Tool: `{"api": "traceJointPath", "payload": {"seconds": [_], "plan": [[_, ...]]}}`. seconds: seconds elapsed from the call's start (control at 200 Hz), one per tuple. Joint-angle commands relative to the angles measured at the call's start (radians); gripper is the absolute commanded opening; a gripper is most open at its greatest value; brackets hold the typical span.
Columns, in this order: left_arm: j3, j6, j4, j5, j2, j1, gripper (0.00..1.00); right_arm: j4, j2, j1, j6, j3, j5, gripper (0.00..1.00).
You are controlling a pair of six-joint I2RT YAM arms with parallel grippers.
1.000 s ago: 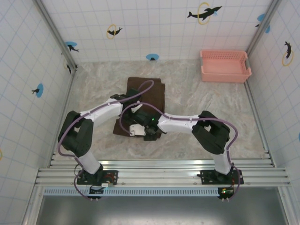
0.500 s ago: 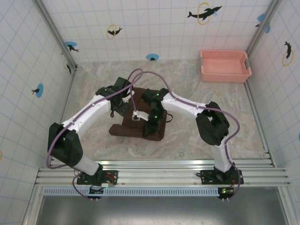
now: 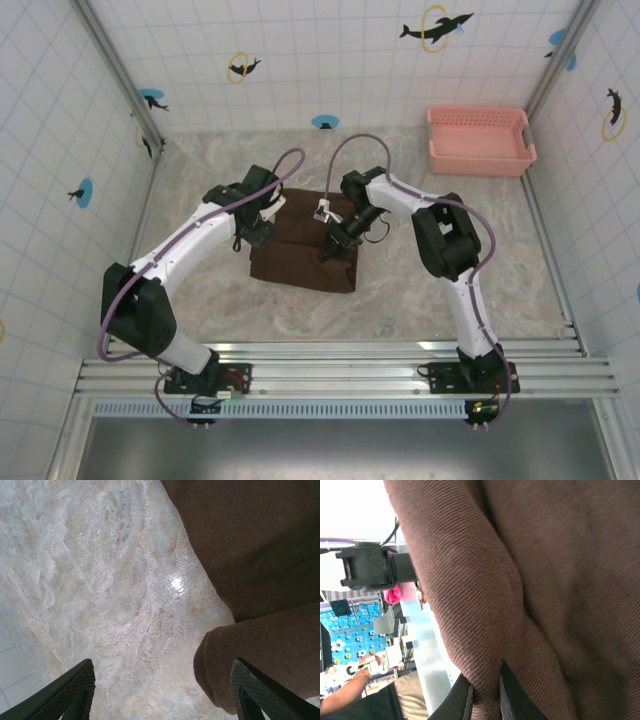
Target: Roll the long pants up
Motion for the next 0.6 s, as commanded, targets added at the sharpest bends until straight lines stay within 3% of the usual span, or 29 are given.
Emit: {"api": "traceJointPath", "payload": {"seconds": [0.0,0.175,0.39,0.596], "plan": [[0.043,-0.009,-0.024,0.040,-0.024,-0.004,0.72,-0.020,0.081,0.011,0.010,0.104,0.050,0.15],[0.035,-0.061,0.002,0.101,0.022,-0.030,0.72,-0.033,0.147,0.000,0.012,0.194,0.180,0.18],[0.009,-0.115,0.077,0.157,0.157,-0.047,0.69,-0.032,0.161,-0.019,0.016,0.223,0.240,0.20],[0.052,-0.164,0.099,0.178,0.320,-0.047,0.65,-0.029,0.103,-0.018,-0.004,0.221,0.346,0.35]]}}
